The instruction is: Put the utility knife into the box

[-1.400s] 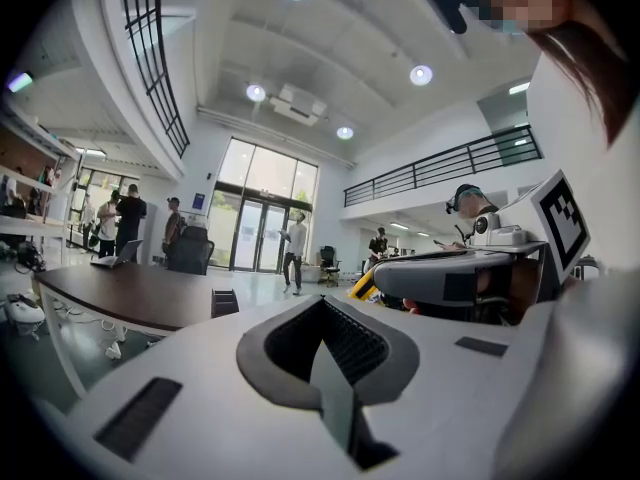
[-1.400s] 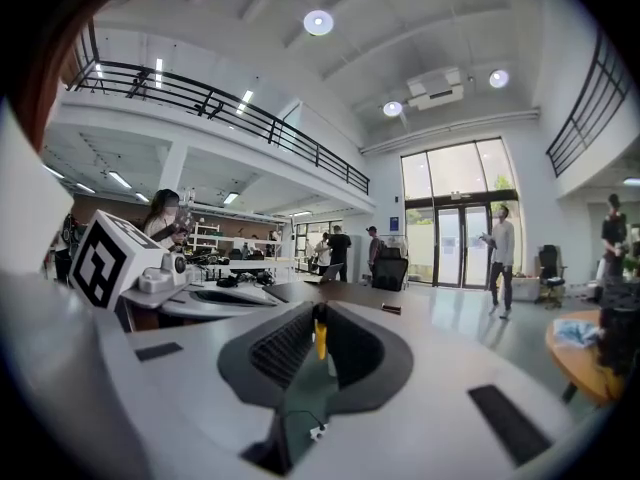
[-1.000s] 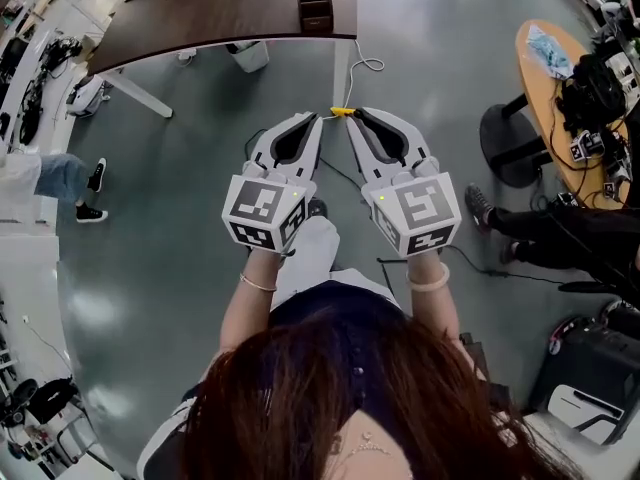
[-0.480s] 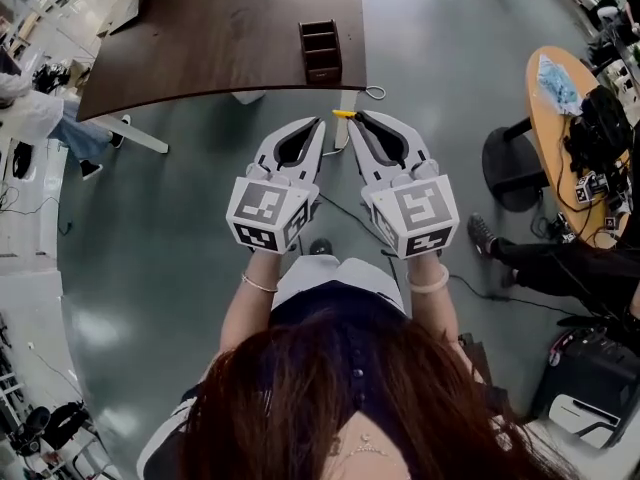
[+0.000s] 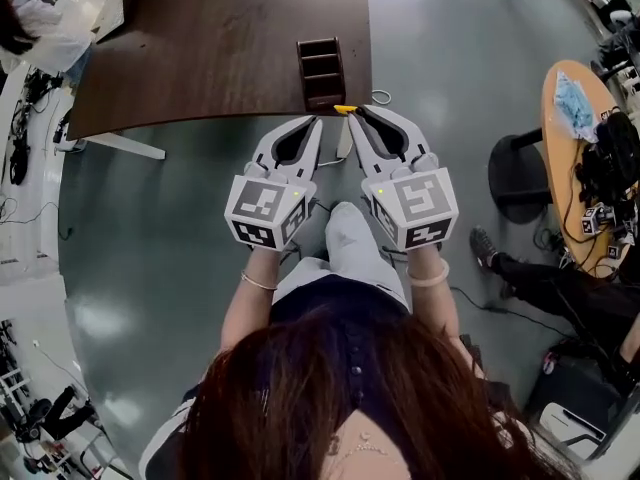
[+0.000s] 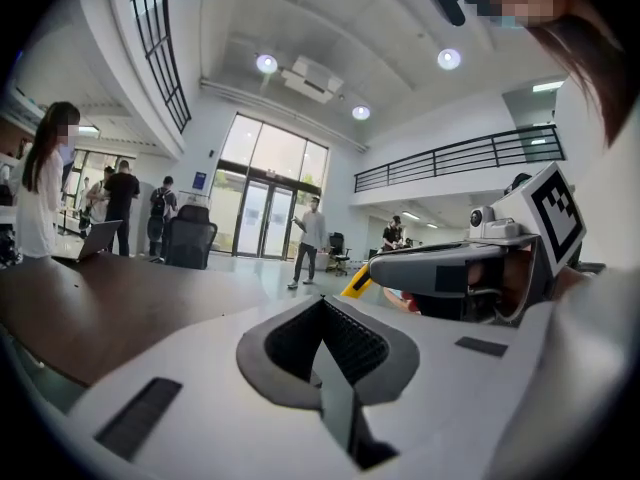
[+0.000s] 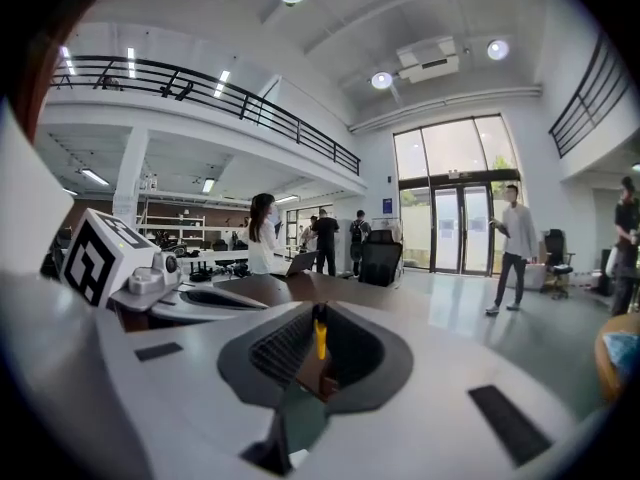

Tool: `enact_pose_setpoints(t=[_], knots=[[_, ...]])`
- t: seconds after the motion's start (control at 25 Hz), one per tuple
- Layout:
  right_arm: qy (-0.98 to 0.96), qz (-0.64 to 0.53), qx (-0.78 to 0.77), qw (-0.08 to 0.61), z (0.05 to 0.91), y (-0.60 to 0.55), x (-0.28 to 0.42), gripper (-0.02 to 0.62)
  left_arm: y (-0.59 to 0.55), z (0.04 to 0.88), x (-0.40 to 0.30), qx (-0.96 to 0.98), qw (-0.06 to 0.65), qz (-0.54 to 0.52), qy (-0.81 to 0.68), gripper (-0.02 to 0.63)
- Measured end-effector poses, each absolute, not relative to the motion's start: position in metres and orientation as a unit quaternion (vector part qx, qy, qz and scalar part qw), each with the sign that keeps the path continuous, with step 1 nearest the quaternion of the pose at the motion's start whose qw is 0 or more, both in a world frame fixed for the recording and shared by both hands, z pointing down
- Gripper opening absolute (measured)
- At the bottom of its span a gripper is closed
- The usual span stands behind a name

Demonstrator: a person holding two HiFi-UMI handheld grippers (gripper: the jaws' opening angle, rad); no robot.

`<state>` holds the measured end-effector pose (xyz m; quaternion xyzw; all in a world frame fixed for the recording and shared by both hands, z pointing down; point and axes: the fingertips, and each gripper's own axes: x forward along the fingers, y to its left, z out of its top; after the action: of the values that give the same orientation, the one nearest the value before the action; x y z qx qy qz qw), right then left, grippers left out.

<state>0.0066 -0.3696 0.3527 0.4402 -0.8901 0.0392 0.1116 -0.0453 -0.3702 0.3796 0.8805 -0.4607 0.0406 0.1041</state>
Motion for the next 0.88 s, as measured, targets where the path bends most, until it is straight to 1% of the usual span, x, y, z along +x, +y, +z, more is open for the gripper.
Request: enact_pose_setpoints(t=[0.2,0.4,0.88], knots=[[-0.897,0.044,0.42,0.131,0.367,-0.438,0.023,0.049,-0.436,0.388,-0.032,0.871,0.106,0.044,-0.477,-0.008],[-0.907,0.061,0.39,0.144,0.379,-0.488,0.013,0.049,-0.48,0.403,-0.034,0.865,0.117,0.049,-0.486,-0.008],[-0.902,0.138,0.363,0.187,0.441,-0.533,-0.027,0.049,-0.531,0.443,-0.074,0.857,0.153,0.068,-0.488,-0.008]])
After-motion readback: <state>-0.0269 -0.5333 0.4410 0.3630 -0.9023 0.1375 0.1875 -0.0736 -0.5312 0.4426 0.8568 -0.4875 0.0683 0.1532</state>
